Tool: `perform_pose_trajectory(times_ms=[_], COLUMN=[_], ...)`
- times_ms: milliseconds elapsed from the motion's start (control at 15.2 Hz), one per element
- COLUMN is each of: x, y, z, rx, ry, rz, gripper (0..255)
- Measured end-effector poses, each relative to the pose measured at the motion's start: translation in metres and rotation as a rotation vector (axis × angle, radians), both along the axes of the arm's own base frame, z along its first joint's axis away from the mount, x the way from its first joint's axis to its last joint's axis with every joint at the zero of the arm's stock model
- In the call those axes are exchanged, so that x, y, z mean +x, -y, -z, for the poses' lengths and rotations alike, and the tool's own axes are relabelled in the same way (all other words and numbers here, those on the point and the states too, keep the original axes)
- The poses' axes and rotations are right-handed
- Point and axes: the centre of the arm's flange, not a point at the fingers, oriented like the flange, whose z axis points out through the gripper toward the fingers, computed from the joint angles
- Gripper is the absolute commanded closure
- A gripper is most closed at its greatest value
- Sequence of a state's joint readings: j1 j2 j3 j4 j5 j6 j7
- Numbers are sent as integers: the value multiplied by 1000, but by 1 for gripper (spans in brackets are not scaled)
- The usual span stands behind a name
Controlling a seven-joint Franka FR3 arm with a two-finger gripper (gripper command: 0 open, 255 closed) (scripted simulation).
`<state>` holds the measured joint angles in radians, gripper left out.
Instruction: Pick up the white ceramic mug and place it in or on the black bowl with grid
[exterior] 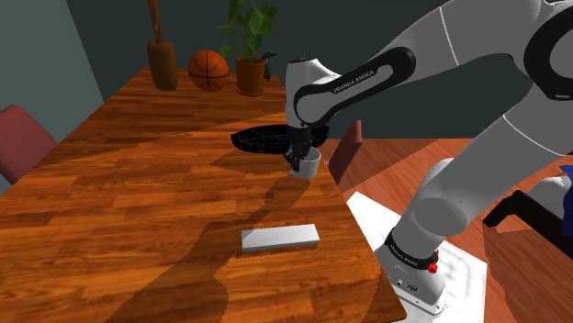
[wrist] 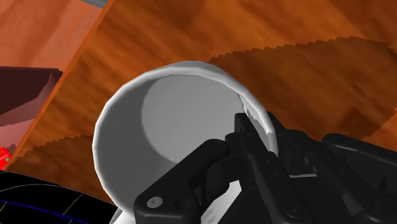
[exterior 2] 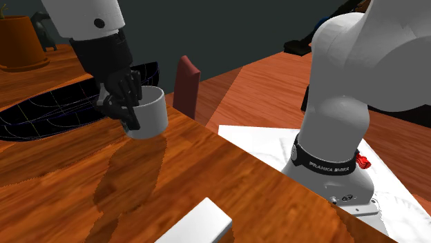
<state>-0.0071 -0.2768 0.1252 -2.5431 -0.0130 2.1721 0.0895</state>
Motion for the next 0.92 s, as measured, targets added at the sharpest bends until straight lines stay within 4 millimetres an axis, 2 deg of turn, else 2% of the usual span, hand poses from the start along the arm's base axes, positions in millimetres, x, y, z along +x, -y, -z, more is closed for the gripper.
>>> perform_pose_trajectory(times_ms=[924], x=[0], y=[-1], z=[-74], rx=[0], ry=[0], rz=[0], gripper=[255])
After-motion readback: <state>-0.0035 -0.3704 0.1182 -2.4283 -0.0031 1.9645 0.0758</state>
